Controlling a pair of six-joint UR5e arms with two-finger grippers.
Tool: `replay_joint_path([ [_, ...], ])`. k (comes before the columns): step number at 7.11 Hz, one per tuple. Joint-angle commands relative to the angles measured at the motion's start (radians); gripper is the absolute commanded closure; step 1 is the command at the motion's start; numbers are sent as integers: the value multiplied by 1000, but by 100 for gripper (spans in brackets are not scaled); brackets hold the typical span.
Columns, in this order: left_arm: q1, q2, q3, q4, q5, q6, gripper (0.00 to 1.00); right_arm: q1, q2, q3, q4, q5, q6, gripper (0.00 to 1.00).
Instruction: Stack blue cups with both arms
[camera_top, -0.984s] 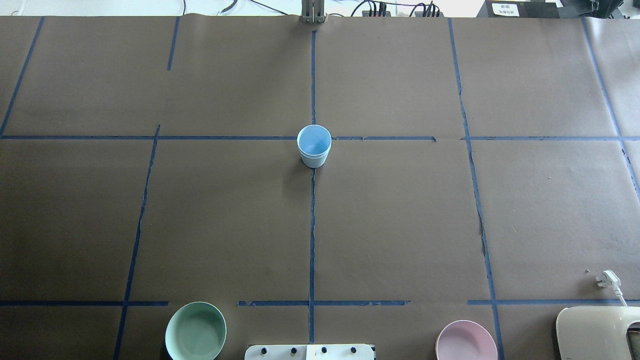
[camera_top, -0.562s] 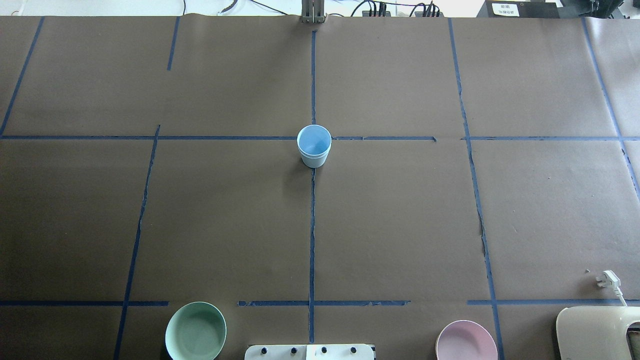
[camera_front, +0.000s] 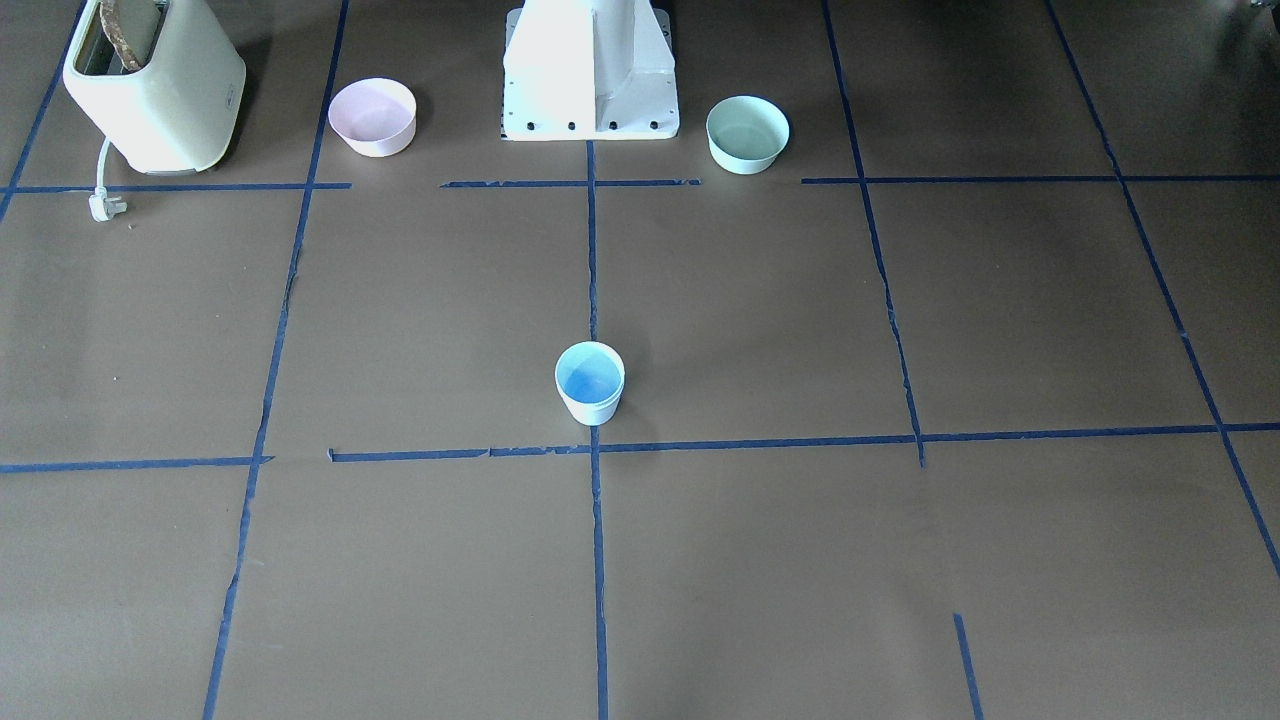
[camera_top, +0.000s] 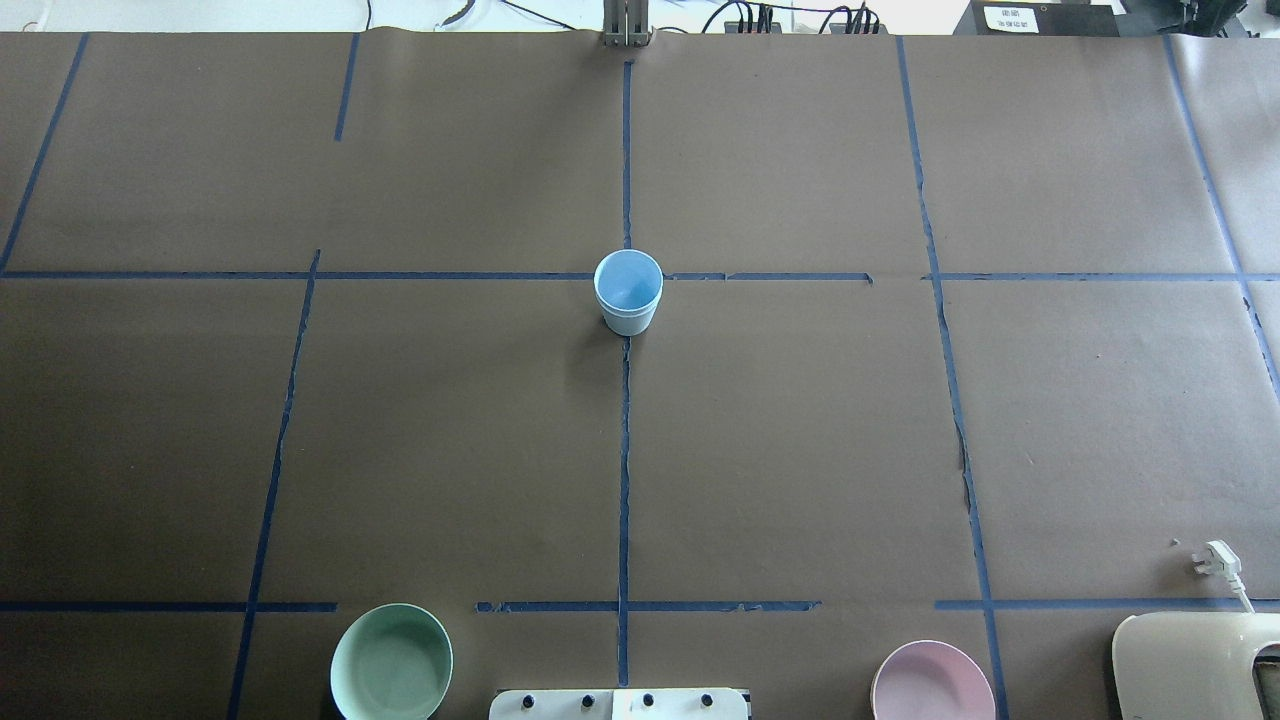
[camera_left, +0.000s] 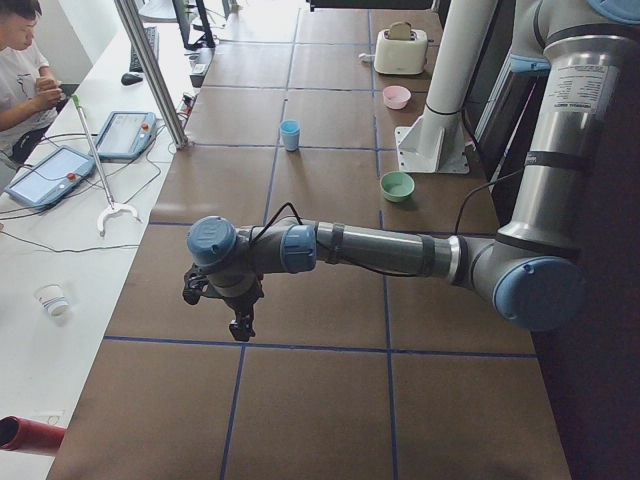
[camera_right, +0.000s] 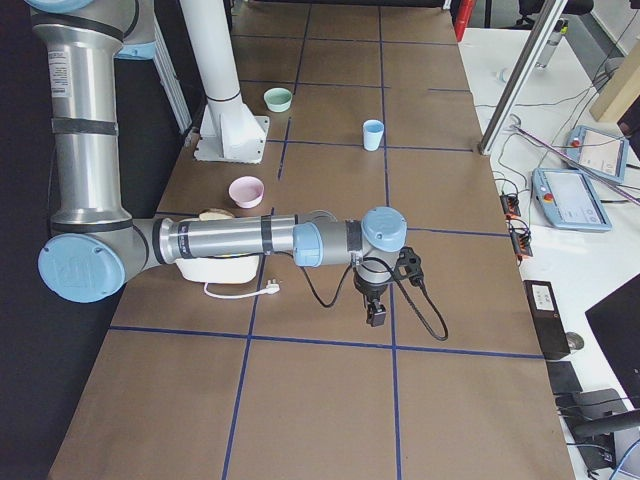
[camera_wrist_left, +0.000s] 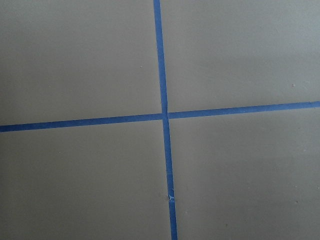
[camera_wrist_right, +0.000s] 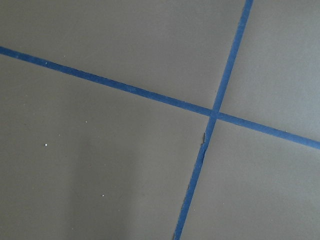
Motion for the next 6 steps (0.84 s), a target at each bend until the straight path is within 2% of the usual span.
replay_joint_path([
  [1,0,0,-17,-1,-1,-2,0,0,-3,11,-4,13,1,0],
  [3,0,21,-22,-6,-1,4,0,0,2,9,-6,10,1,0],
  [5,0,44,-20,-108,-1,2,0,-1,11,6,-7,10,1,0],
  [6,2,43,-28,-110,2,5,0,-1,13,2,-7,7,3,0],
])
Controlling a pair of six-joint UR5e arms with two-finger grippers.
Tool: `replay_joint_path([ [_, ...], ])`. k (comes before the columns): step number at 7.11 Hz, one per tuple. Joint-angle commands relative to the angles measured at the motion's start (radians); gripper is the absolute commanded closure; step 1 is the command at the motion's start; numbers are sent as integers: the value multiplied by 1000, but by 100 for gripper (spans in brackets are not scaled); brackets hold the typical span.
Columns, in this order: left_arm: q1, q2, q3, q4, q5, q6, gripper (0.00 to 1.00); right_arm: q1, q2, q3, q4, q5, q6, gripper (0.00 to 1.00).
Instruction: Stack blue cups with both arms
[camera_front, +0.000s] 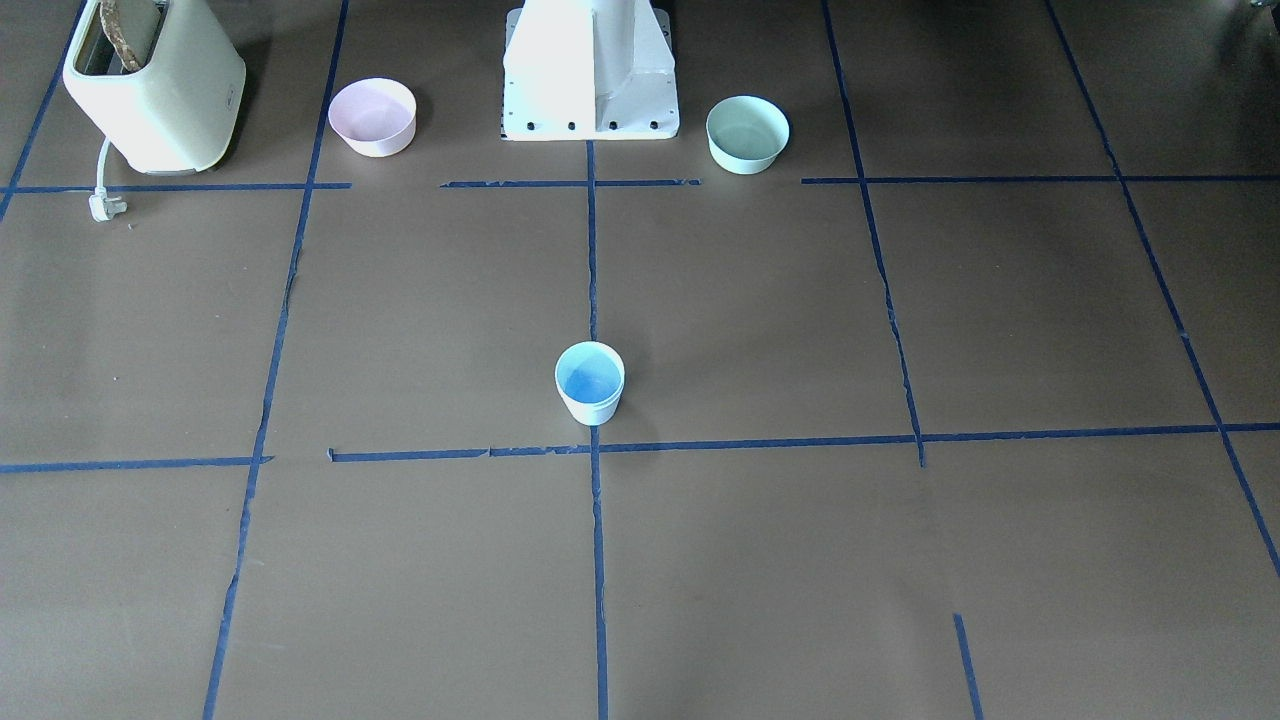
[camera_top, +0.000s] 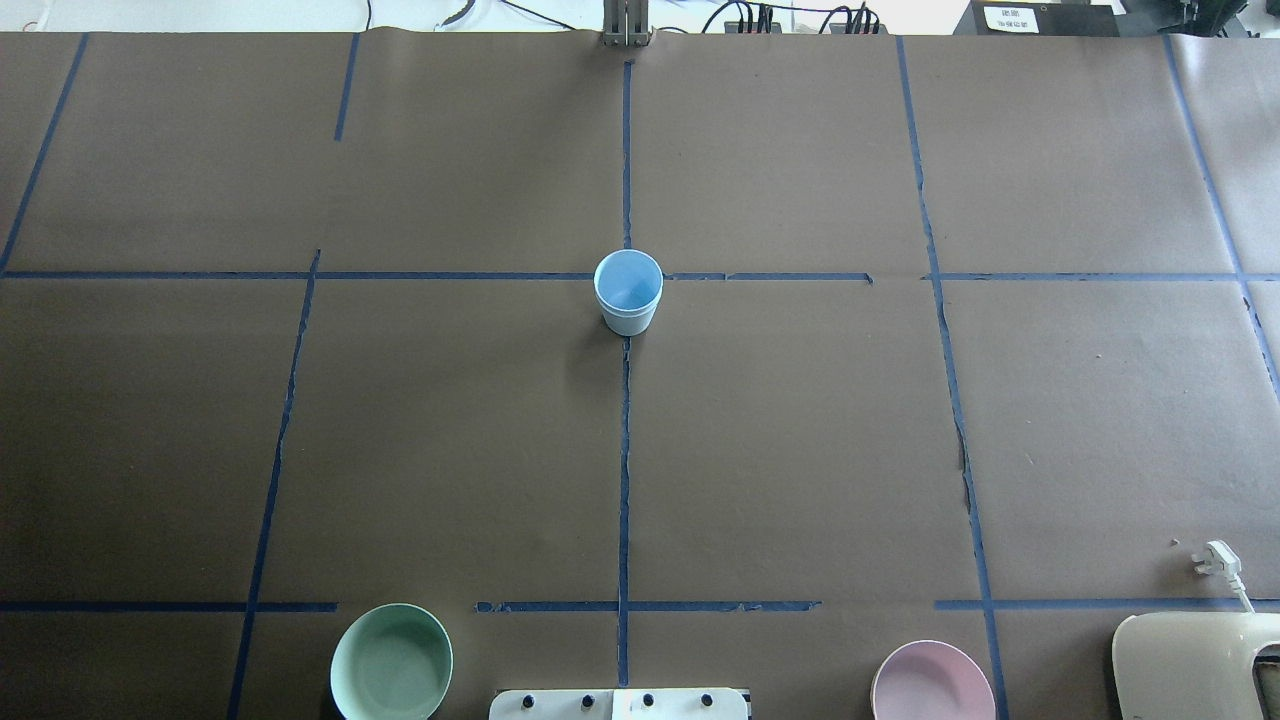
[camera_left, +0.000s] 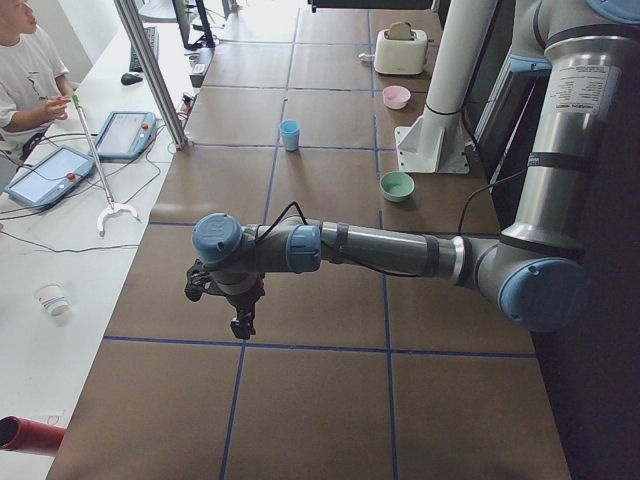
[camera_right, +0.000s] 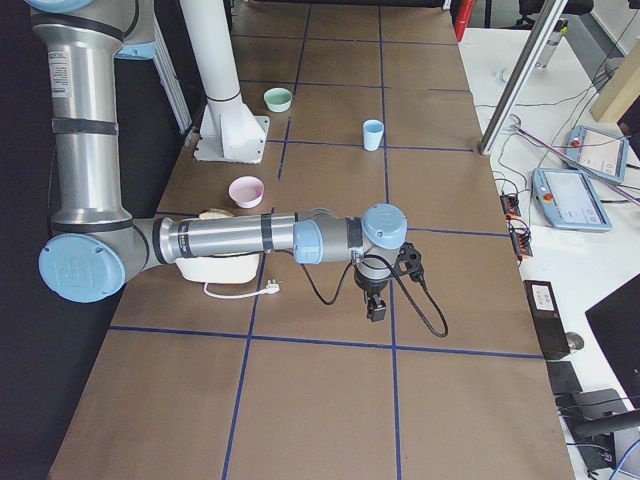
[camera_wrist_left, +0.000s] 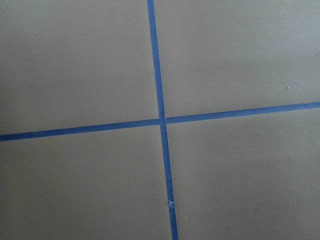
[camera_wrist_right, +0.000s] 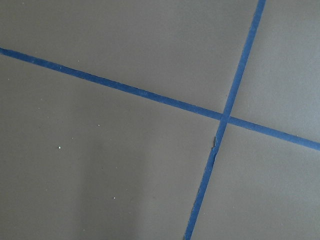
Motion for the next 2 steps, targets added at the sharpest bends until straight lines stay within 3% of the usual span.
replay_joint_path([
  [1,0,15,-36,-17,2,1,0,-1,3,-8,-2,-2,0,0],
  [2,1,23,-79,-11,13,1,0,-1,3,-8,-2,-2,0,0],
])
